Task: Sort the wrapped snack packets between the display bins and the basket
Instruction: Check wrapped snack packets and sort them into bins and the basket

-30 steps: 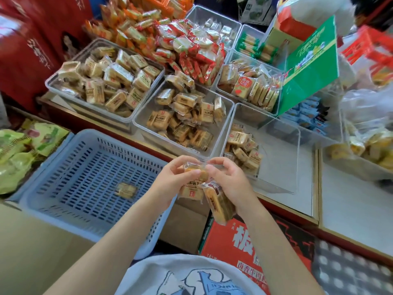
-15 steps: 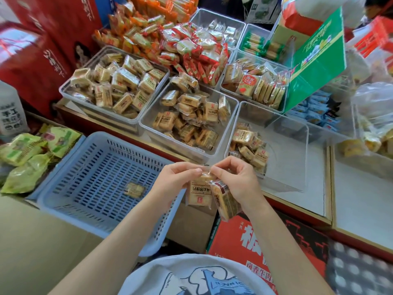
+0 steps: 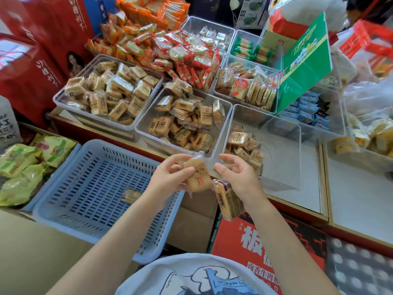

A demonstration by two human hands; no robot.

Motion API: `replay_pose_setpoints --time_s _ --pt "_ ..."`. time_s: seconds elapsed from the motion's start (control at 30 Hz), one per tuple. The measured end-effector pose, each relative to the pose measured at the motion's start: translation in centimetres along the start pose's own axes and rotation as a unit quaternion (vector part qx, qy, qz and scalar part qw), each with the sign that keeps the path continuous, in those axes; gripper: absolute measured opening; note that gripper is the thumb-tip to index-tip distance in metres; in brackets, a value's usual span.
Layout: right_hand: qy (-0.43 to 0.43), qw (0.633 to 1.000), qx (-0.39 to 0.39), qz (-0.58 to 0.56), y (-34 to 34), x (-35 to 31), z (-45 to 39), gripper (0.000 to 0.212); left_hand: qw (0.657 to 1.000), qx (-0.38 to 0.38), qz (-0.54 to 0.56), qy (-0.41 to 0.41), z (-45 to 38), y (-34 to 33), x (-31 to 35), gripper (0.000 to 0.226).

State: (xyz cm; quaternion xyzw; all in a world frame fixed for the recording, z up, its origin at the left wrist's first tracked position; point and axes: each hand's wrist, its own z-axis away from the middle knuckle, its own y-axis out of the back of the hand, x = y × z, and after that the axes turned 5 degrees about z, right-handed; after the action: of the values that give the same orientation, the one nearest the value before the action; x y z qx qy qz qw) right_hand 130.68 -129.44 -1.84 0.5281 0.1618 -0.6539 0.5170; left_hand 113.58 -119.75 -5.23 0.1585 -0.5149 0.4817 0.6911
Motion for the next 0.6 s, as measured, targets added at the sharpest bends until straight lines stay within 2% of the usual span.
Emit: replay_pose_setpoints --time_s 0.1,0.43,0.53,0.6 --pt "0.000 0.998 -0.053 0.038 -0.3 -0.1 0.3 0.016 0.995 0.071 0.064 0.004 -0.5 0.6 0.3 0.023" --pt "0.055 0.994 -0.052 0.075 -1.6 -0.6 0.4 0.008 0.990 0.088 0.100 0.048 -0.7 0.9 0.2 0.027" --pt "0.072 0.995 -0.028 0.070 -1.7 -0.9 0.6 0.007 0.985 0.083 0.132 0.077 -0.8 0.6 0.2 0.023" --pt "0.067 0.996 -0.014 0.049 -1.7 -1.0 0.6 0.007 0.991 0.072 0.081 0.079 -0.8 0.3 0.0 0.020"
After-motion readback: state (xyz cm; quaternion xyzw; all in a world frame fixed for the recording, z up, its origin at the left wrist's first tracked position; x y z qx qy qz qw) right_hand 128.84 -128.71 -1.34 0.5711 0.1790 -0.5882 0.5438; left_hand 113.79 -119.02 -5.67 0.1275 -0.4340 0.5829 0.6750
